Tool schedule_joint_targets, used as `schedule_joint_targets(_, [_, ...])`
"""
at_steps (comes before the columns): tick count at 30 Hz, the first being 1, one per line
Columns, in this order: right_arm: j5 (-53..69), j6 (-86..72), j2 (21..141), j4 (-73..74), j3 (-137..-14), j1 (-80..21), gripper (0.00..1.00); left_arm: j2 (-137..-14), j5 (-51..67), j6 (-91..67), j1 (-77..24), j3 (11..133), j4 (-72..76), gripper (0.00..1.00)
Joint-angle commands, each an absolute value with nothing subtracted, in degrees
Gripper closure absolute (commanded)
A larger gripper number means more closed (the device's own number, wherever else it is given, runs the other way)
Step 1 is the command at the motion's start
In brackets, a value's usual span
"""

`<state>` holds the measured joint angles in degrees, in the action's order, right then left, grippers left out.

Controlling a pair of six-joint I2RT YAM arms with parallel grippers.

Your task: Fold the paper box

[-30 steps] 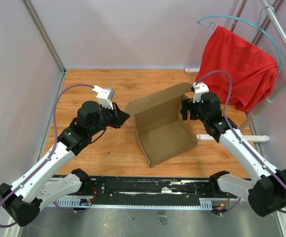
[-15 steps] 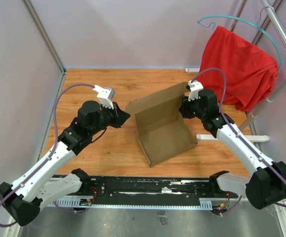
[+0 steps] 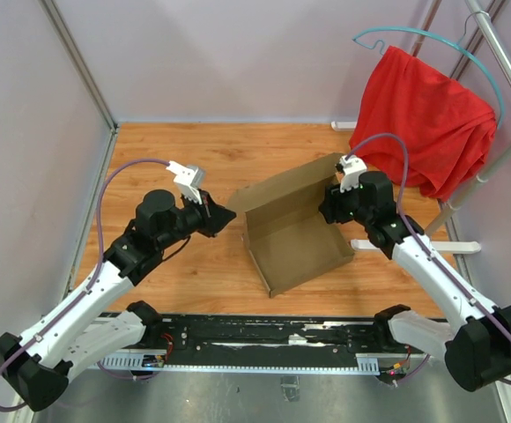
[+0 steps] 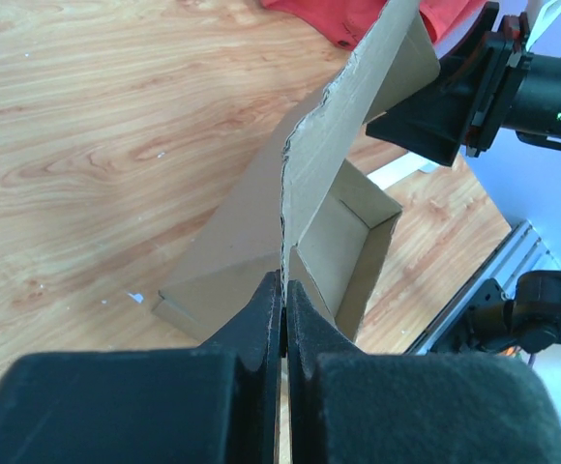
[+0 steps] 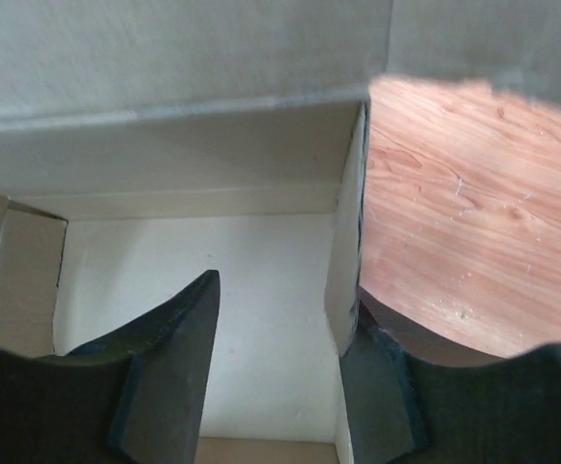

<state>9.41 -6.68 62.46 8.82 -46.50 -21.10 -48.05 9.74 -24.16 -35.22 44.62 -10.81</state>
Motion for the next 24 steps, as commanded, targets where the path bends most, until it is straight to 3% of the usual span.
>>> schedule_joint_targets(1, [7.6,-7.0,58.1,12.0,-43.9,-20.2,0.46,-46.1,11.1,-25.0,-35.8,42.3,-13.7,1.00])
schedule_joint_targets(8, [7.0,-8.1,46.5,19.1,-41.2,-20.2,0.34,-44.8,10.5,-25.5,-36.5,40.8,-15.7,1.00])
schedule_joint_targets(16, [7.5,-11.7,33.4,24.9,-42.0,-20.2,0.32,-47.1,9.4,-26.0,-40.3,40.3,-15.7,1.00])
schedule_joint_targets(24, [14.0,-13.0,37.1,24.6,-46.8,-20.2,0.33,-48.7,2.3,-27.0,-45.7,41.4,-16.6,1.00])
